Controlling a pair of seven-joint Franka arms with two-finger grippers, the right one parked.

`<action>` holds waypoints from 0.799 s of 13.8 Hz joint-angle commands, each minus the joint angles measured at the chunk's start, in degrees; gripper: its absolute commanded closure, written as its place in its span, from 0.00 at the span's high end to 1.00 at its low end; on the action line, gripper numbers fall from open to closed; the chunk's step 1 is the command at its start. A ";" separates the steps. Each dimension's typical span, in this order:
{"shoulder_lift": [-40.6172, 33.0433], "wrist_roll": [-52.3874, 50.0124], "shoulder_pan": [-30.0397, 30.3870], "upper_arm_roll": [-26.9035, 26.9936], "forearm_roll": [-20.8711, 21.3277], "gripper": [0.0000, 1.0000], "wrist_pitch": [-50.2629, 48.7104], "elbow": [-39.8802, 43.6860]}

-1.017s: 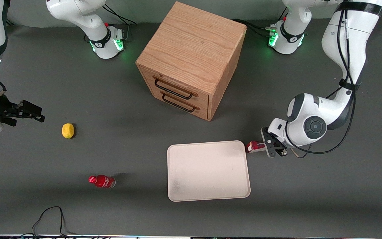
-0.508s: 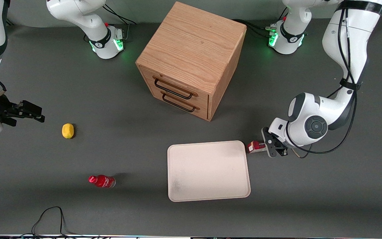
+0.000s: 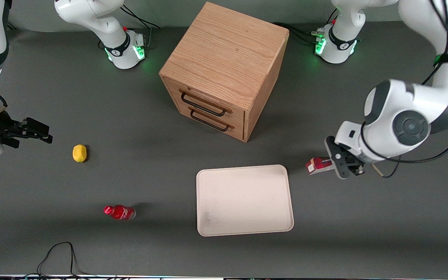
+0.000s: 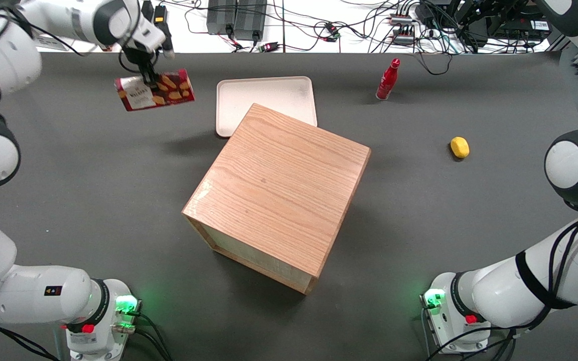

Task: Place red cookie box on tray
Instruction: 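Lift the box with the left gripper, pulling it off the tray rim, then carry the box over the tray and lower it inside the rim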

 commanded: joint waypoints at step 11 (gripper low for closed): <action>-4.17 -49.23 0.33 -0.06 -5.31 0.00 -19.46 15.99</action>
